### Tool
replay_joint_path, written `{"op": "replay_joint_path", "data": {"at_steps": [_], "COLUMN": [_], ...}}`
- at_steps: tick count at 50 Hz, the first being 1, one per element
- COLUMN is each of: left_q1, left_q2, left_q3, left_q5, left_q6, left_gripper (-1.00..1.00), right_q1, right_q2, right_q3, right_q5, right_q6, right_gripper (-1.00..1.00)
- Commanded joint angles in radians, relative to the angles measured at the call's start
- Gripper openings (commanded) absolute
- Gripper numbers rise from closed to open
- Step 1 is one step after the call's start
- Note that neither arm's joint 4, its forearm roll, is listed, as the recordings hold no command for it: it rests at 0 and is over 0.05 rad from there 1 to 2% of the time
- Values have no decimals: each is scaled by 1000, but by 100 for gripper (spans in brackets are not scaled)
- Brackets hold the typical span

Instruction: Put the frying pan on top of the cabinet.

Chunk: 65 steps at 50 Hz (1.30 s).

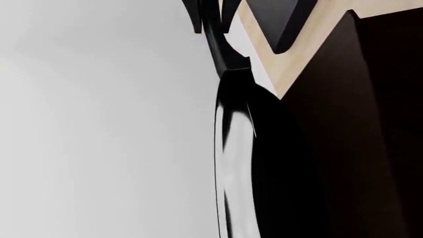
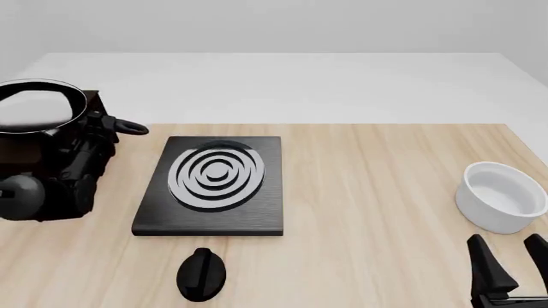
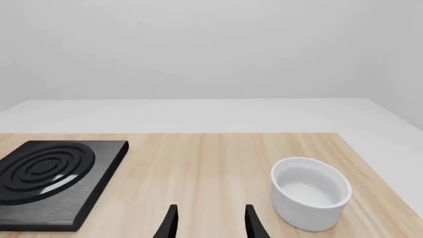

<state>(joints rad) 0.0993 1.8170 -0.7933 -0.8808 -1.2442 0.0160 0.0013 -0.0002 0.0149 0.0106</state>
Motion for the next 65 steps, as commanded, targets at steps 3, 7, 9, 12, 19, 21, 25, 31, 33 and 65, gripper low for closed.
{"op": "replay_joint_path", "data": {"at_steps": [3,7,9,12,19,21,25,31,33,65], "left_q1": [4,3,7,3,3,5,7,2,-3,-24], "left_q2": [-2,-9,-15,-17,-43,-47,-31,-47,-49,-197], "left_q3": [2,13,18,23,35,32,28,40,44,325], "left_q5": [-24,-35,-38,-46,-46,-38,-41,-40,-43,-95], "left_q6": [-1,-6,-3,-6,5,15,17,28,29,66], "left_gripper": [-100,-100,-100,-100,100,100,100,100,100,100], "right_q1": [2,2,2,2,3,3,2,3,3,6], "right_q2": [0,0,0,0,0,0,0,0,0,0], "right_q3": [0,0,0,0,0,0,0,0,0,0], "right_q5": [0,0,-1,-1,-3,-3,-3,-2,-2,-8], "right_q6": [-4,-3,-3,-3,-5,-5,-6,-4,-3,-10], "right_gripper": [100,100,100,100,100,100,100,100,100,100]}}
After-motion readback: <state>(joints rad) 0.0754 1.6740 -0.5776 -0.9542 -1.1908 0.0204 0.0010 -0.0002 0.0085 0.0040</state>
